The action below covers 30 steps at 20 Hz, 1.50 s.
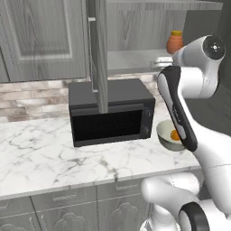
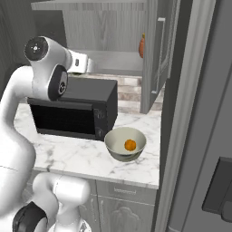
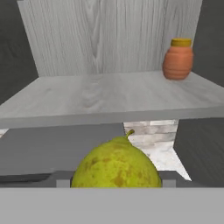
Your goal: Open the cabinet. Pick the pear and orange from the cabinet and place them into the bowl. Then close the cabinet.
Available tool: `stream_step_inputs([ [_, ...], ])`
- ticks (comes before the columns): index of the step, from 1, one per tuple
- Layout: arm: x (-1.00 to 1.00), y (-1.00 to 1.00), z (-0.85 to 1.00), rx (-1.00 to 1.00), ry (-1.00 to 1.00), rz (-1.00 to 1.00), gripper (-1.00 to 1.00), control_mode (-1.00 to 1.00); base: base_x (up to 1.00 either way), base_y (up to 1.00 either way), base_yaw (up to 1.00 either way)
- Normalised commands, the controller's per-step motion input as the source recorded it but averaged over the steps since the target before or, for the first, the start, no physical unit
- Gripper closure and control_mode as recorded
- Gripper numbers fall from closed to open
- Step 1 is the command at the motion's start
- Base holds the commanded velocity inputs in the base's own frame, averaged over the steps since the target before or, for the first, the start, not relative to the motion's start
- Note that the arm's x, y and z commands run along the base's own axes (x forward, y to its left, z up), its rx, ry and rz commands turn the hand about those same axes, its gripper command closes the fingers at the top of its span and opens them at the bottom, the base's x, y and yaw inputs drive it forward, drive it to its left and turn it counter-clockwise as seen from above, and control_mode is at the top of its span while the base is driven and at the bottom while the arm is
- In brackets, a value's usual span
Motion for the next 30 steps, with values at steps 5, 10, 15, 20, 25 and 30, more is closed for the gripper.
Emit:
stream_step_inputs([
  [5,-0.94,0.0,-0.64,0.0,0.0,0.0,1.0,-1.0,0.0,0.0,0.0],
  [10,-0.64,0.0,-0.62,0.0,0.05,0.0,1.0,-1.0,0.0,0.0,0.0],
  [15,-0.17,0.0,-0.47,-0.01,0.13,0.0,1.0,-1.0,0.0,0.0,0.0],
  [20,0.0,-0.04,-0.02,0.0,0.0,0.0,1.0,-1.0,0.0,0.0,0.0],
  [25,0.0,-0.43,-0.02,0.04,0.1,-0.07,1.0,-1.0,0.0,0.0,0.0],
  [30,0.11,-0.41,-0.06,0.03,0.2,-0.16,1.0,-1.0,0.0,0.0,0.0],
])
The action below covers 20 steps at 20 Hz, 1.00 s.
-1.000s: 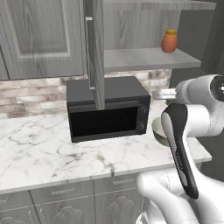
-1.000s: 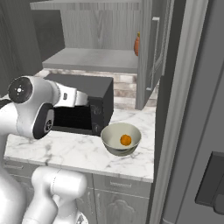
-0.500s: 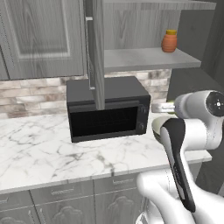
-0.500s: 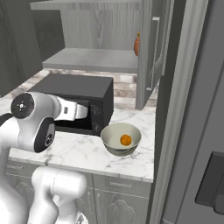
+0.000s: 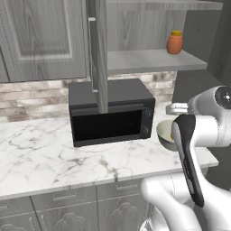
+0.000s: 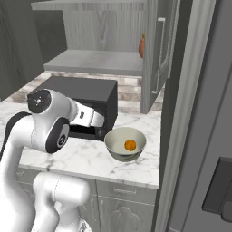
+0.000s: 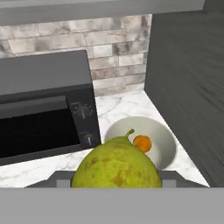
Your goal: Open the cabinet. Pick the pear and orange from the cabinet and place them into the bowl. Then close the cabinet.
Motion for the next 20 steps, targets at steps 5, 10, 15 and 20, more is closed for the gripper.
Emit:
stream_step_inputs([
  [5,0.16,-0.14,-0.02,0.0,0.25,-0.12,1.0,-1.0,0.0,0.0,0.0],
  [10,0.0,-0.01,-0.05,0.0,0.07,0.0,1.0,-1.0,0.0,0.0,0.0],
  [15,0.01,-0.21,-0.34,0.0,0.05,0.0,1.0,-1.0,0.0,0.0,0.0],
  [20,0.11,-0.23,-0.44,0.02,0.03,0.0,1.0,-1.0,0.0,0.0,0.0],
])
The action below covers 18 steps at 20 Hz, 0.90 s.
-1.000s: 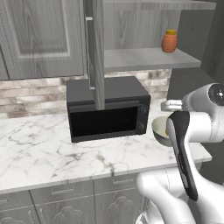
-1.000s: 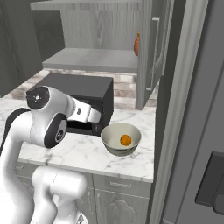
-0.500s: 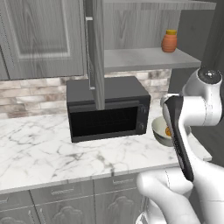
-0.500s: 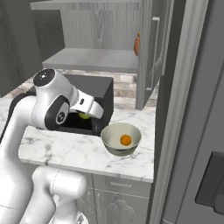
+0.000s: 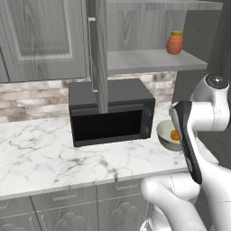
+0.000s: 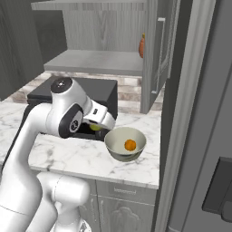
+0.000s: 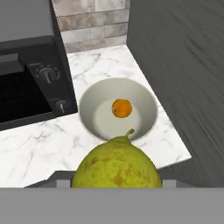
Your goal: Open the cabinet. Pick the pear and orange from the cabinet and place them into the bowl. Then close the cabinet.
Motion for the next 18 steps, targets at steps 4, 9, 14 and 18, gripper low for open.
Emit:
stream_step_inputs([
  [4,0.26,-0.25,-0.48,0.01,0.05,0.0,1.0,-1.0,0.0,0.0,0.0],
  [9,0.49,-0.2,-0.52,0.0,0.06,0.0,1.0,-1.0,0.0,0.0,0.0],
  [14,0.52,-0.2,-0.45,0.0,0.05,0.0,1.0,-1.0,0.0,0.0,0.0],
  [18,0.41,-0.14,-0.19,0.0,0.0,0.0,1.0,-1.0,0.0,0.0,0.0],
])
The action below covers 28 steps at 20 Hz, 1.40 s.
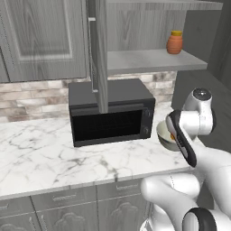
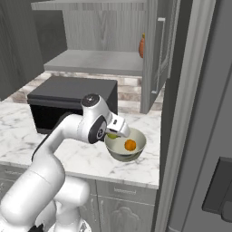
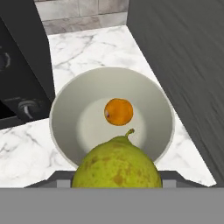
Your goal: Open the cabinet. Pick the pear and orange from the cabinet and place them into the bowl. Then close the cabinet.
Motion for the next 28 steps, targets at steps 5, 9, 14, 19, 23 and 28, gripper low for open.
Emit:
stream_step_inputs([
  [5,0.32,-0.01,-0.24,0.0,0.0,0.0,1.0,-1.0,0.0,0.0,0.0],
  [9,0.31,0.0,-0.47,0.0,0.0,0.0,1.0,-1.0,0.0,0.0,0.0],
  [14,0.29,0.0,-0.44,0.0,0.01,0.0,1.0,-1.0,0.0,0.0,0.0],
  [19,0.33,0.0,-0.39,0.0,0.0,0.0,1.0,-1.0,0.0,0.0,0.0],
  [23,0.4,-0.08,-0.23,0.0,0.0,0.0,1.0,-1.0,0.0,0.0,0.0],
  [28,0.33,-0.23,-0.08,0.0,0.0,0.0,1.0,-1.0,0.0,0.0,0.0],
])
